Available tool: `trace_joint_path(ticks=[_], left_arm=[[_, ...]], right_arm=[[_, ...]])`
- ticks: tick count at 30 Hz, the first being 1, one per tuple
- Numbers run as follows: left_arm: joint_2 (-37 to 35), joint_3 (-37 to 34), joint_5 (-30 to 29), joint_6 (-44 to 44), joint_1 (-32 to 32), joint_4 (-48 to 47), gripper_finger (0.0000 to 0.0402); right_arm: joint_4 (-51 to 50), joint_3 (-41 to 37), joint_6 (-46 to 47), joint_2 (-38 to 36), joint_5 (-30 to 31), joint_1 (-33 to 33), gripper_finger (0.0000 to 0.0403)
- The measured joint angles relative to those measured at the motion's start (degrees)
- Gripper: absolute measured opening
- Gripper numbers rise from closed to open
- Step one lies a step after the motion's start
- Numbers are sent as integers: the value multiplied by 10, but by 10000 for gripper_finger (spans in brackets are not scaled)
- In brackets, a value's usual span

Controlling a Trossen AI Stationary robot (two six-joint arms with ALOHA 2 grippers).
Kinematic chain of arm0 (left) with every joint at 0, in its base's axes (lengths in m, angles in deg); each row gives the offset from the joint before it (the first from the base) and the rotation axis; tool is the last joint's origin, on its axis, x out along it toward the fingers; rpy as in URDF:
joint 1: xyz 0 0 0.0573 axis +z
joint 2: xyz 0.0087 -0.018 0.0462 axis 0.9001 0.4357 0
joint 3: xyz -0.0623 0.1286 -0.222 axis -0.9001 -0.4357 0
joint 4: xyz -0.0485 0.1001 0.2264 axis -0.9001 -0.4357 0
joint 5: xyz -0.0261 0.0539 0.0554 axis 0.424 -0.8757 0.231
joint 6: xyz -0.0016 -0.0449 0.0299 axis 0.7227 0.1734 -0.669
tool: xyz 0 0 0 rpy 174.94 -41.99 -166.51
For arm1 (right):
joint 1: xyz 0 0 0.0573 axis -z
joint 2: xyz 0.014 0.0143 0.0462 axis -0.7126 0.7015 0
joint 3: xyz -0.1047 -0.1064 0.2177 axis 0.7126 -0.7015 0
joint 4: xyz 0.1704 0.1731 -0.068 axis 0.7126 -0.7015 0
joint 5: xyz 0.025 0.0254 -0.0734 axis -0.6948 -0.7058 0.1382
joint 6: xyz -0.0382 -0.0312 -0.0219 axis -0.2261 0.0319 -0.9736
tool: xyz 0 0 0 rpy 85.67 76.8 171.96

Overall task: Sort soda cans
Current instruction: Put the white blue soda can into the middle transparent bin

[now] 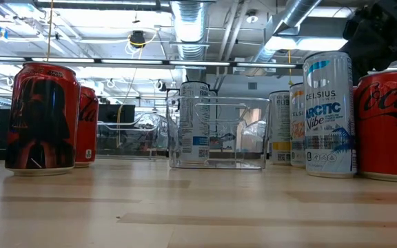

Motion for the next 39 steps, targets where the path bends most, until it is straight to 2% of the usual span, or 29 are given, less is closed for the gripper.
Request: trace_joint_path(ticks=[12,17,25,34,39], left_arm=[[0,26,16,-27,6,-85,315],[2,26,21,-45,9,-126,293],[2,27,2,-69,7,-100,279],[2,27,-6,-41,-13,-139,279],[2,27,-9,-66,-18,-126,279]], right_arm=[[-1,0,0,0,0,0,281],[-1,0,0,0,0,0,281],[-1,0,4,0,0,0,281],[-1,0,4,0,0,0,281],[-1,0,1,0,0,0,281]])
